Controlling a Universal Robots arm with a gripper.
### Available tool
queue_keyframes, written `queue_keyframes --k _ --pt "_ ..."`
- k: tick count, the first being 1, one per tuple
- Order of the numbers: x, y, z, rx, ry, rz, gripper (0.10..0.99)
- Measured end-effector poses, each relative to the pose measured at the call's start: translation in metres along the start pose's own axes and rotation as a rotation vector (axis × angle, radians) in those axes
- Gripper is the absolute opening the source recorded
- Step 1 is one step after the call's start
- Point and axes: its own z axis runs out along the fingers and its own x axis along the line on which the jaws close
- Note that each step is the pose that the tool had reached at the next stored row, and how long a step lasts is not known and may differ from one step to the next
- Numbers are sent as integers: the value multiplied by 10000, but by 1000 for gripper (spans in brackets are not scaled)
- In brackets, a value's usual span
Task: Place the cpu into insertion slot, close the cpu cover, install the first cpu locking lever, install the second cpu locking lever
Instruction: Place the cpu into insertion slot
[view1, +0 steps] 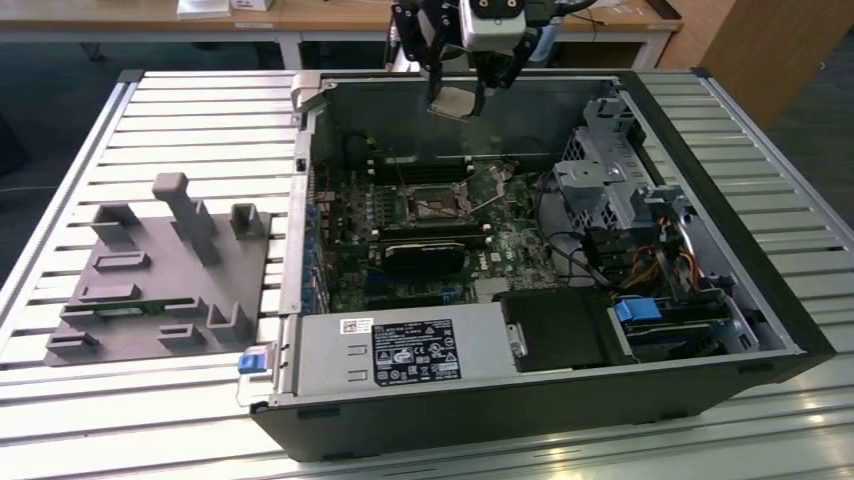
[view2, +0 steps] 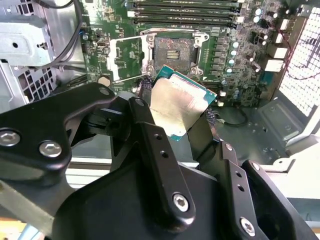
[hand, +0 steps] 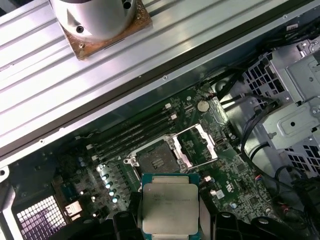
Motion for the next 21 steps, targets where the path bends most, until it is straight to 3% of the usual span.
queue_keyframes --k 21 --pt "3 5 14 -16 -124 1316 537"
